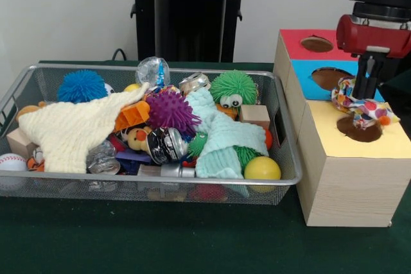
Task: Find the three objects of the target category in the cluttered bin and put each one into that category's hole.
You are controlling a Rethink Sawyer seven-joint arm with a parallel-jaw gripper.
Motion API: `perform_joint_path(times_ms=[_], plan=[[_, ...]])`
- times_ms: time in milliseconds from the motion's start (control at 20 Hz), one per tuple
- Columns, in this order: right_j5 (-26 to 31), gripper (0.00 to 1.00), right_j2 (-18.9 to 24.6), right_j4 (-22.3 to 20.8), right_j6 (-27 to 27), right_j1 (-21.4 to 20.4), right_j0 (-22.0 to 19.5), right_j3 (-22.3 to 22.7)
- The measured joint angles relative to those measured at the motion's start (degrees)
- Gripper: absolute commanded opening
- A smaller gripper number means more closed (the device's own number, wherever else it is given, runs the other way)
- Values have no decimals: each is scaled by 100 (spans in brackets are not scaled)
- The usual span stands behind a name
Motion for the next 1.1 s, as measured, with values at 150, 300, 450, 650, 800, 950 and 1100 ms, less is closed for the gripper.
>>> perform_joint_path(times_ms=[150, 300, 450, 650, 800, 950, 1100], plan=[[-127, 0, 0, -1, 0, 45, -1, -36], [-407, 0, 0, -1, 0, 136, 1, -107], [-658, 0, 0, -2, 0, 212, 1, -163], [-863, 0, 0, -6, 0, 279, -2, -250], [-881, 0, -1, -6, 0, 347, -6, -345], [-882, 0, -8, -6, 0, 449, -6, -447], [-891, 0, -12, -5, 0, 576, -13, -535]])
